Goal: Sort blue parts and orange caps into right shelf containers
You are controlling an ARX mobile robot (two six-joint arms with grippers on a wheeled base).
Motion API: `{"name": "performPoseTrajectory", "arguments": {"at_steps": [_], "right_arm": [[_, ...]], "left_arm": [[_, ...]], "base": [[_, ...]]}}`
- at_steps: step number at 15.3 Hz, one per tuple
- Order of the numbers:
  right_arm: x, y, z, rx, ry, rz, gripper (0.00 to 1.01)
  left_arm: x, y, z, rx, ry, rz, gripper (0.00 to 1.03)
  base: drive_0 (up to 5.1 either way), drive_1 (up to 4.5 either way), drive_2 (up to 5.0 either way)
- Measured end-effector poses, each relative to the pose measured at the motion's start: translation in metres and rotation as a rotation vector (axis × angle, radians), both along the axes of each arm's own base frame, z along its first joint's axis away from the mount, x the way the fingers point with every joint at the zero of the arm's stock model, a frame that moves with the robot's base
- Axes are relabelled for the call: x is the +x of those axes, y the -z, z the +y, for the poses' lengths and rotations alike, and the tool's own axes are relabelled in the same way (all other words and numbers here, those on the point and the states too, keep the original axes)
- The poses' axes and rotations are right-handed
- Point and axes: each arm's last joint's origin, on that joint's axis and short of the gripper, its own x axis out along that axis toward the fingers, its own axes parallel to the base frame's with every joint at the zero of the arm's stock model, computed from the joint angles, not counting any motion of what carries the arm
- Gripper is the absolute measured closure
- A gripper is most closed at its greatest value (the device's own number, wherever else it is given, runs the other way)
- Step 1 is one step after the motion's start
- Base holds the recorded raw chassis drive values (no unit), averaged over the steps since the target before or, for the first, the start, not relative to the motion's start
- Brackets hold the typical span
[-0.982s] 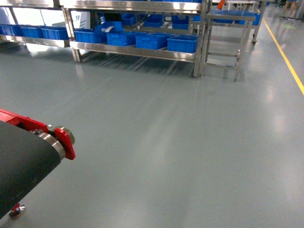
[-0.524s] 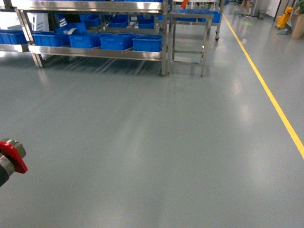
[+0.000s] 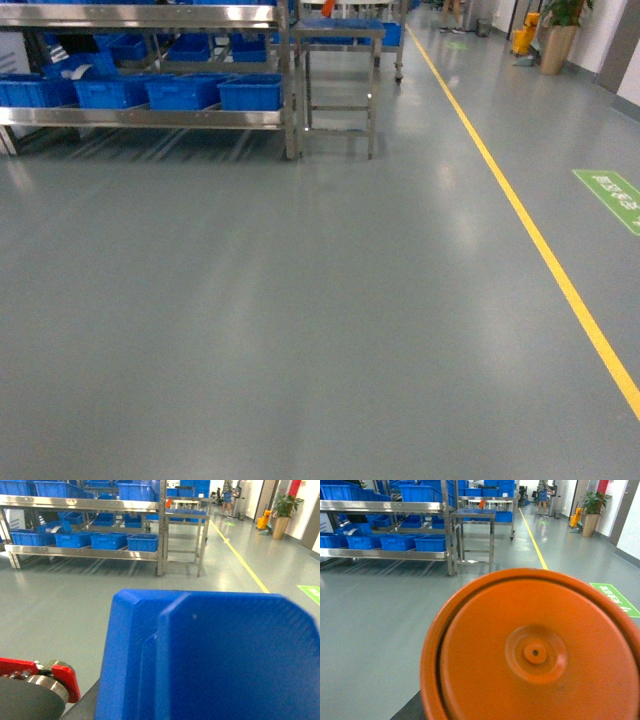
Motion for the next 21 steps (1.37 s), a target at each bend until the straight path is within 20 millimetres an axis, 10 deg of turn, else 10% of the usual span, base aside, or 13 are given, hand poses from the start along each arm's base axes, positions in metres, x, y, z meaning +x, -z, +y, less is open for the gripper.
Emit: {"name": "performPoseTrajectory", "arguments": {"at_steps": [21], "right_arm": [[0.0, -0.0003, 0.0, 0.0, 0.0, -0.003, 0.57]], "left_arm": [[0.0, 0.0001, 0.0001, 0.0, -0.002, 0.001, 0.61]], "base": [[-0.2, 3.36, -3.8]]}}
